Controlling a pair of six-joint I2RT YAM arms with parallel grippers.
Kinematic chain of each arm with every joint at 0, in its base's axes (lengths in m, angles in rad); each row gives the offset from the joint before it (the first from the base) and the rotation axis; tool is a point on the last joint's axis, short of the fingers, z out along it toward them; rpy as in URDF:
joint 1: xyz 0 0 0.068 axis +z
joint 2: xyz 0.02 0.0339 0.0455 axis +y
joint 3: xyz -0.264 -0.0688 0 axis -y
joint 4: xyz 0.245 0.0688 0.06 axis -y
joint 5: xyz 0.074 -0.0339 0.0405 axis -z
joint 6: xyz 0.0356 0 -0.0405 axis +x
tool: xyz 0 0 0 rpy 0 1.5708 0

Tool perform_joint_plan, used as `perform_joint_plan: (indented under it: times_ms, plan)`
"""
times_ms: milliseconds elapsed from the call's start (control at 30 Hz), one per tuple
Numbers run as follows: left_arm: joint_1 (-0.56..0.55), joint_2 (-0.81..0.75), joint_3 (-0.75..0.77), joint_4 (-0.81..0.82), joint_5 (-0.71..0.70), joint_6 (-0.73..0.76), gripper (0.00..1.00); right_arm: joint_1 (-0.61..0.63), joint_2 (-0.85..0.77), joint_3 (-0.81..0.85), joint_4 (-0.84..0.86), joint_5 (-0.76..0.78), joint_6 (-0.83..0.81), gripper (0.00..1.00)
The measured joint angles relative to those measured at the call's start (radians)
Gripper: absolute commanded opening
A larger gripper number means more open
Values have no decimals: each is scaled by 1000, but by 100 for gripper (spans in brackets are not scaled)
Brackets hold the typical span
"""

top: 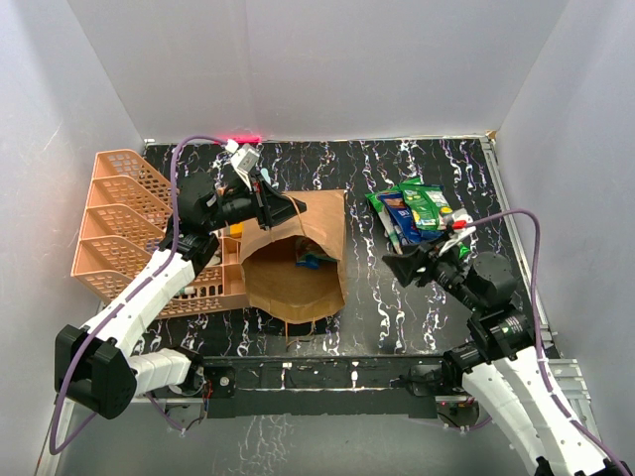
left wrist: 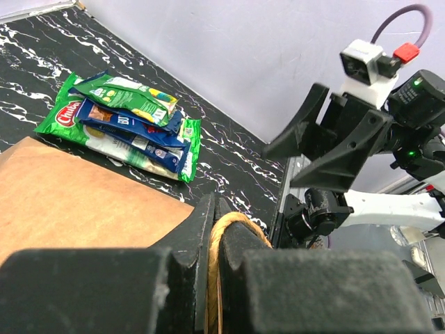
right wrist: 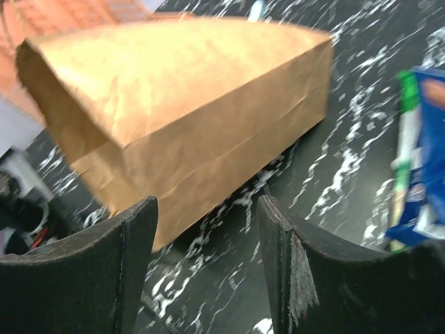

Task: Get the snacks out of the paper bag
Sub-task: Place the snack at the center of the board.

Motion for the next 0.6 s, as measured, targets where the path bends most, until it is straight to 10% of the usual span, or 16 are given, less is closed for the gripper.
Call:
perform_joint_plan:
  times_ms: [600]
  plan:
    - [0, 25, 0, -6, -1, 5, 0, 56, 185, 143, -127, -292, -84, 60]
